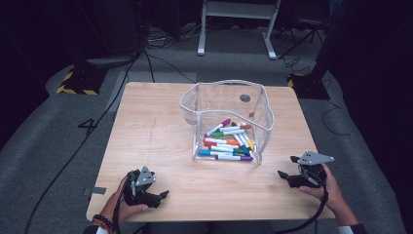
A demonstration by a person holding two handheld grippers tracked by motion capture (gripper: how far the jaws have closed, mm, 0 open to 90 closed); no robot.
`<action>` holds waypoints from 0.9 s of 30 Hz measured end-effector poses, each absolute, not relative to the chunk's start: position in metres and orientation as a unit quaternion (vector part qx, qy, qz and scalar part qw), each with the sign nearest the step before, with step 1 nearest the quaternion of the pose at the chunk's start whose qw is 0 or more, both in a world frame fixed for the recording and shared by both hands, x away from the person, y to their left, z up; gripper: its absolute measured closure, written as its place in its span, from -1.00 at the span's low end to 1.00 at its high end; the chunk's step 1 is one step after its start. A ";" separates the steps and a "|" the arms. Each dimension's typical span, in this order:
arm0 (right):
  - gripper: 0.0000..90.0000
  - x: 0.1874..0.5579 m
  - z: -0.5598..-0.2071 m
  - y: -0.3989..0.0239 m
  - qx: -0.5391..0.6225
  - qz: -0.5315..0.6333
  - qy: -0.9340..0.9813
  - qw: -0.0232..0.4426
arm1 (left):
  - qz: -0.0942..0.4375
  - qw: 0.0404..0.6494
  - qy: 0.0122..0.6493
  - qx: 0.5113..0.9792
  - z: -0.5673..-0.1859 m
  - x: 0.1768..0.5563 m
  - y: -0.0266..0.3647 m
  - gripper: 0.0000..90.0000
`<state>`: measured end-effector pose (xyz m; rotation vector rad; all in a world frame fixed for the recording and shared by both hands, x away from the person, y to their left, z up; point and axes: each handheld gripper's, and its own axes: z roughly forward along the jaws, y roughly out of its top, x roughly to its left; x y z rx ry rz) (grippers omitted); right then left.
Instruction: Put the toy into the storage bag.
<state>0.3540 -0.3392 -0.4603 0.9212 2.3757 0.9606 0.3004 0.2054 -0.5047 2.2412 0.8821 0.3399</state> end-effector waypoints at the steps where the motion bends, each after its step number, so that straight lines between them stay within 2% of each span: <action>1: -0.52 0.353 -0.463 -0.341 0.334 0.345 0.852 0.206 | 0.131 0.347 0.340 0.864 -0.505 0.300 0.205 -0.70; 9: -0.54 0.343 -0.492 -0.352 0.372 0.355 0.837 0.187 | 0.130 0.347 0.340 0.864 -0.505 0.300 0.206 -0.70; 12: -0.60 0.340 -0.503 -0.356 0.389 0.358 0.827 0.190 | 0.130 0.348 0.340 0.864 -0.505 0.301 0.206 -0.70; 27: -0.67 0.340 -0.504 -0.359 0.414 0.356 0.817 0.186 | 0.131 0.347 0.341 0.863 -0.505 0.301 0.205 -0.70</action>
